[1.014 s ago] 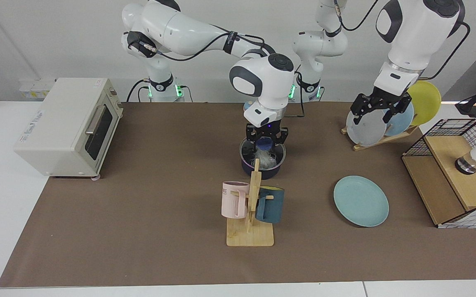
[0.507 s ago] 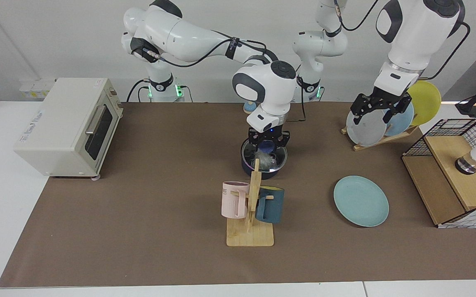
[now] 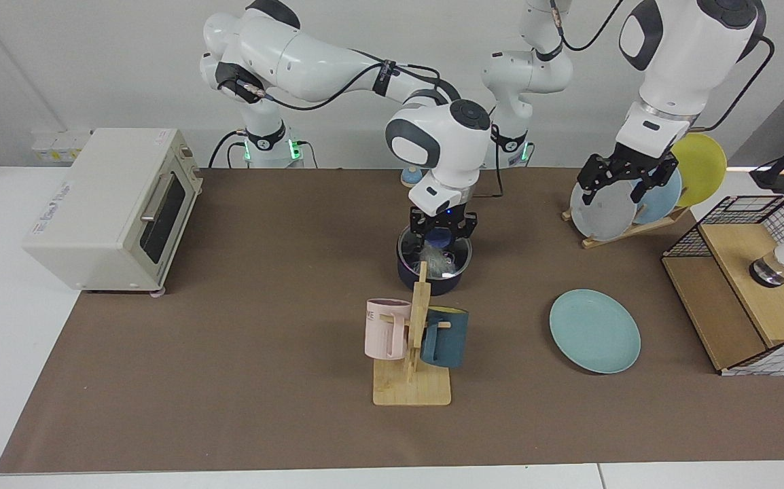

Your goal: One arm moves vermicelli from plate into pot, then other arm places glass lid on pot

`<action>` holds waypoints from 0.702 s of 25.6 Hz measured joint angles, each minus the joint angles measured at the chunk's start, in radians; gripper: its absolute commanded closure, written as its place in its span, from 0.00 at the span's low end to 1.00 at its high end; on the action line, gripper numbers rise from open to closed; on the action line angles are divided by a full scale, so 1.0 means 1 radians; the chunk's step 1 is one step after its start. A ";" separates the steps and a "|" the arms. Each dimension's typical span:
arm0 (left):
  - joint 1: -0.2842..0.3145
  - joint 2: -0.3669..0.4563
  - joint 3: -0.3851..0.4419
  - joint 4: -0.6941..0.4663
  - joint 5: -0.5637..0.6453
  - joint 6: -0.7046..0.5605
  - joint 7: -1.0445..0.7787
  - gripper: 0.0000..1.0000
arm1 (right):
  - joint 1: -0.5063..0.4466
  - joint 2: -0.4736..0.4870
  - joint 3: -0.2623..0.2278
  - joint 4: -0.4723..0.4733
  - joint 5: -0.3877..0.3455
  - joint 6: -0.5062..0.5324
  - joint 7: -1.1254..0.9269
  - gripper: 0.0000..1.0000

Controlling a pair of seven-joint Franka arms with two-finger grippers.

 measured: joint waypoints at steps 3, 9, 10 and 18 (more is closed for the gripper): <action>0.000 0.000 0.000 0.000 0.000 0.000 0.000 0.00 | -0.004 0.001 0.000 -0.007 0.000 0.004 0.000 1.00; 0.000 0.000 0.000 0.000 0.000 0.000 0.000 0.00 | -0.009 0.000 0.004 -0.015 0.000 0.008 0.000 1.00; 0.000 0.000 0.000 0.000 0.000 0.000 0.000 0.00 | -0.009 0.000 0.004 -0.015 0.000 0.008 0.000 0.96; 0.000 0.000 0.000 0.000 0.000 0.000 0.000 0.00 | -0.010 0.000 0.003 -0.015 0.000 0.029 0.002 0.00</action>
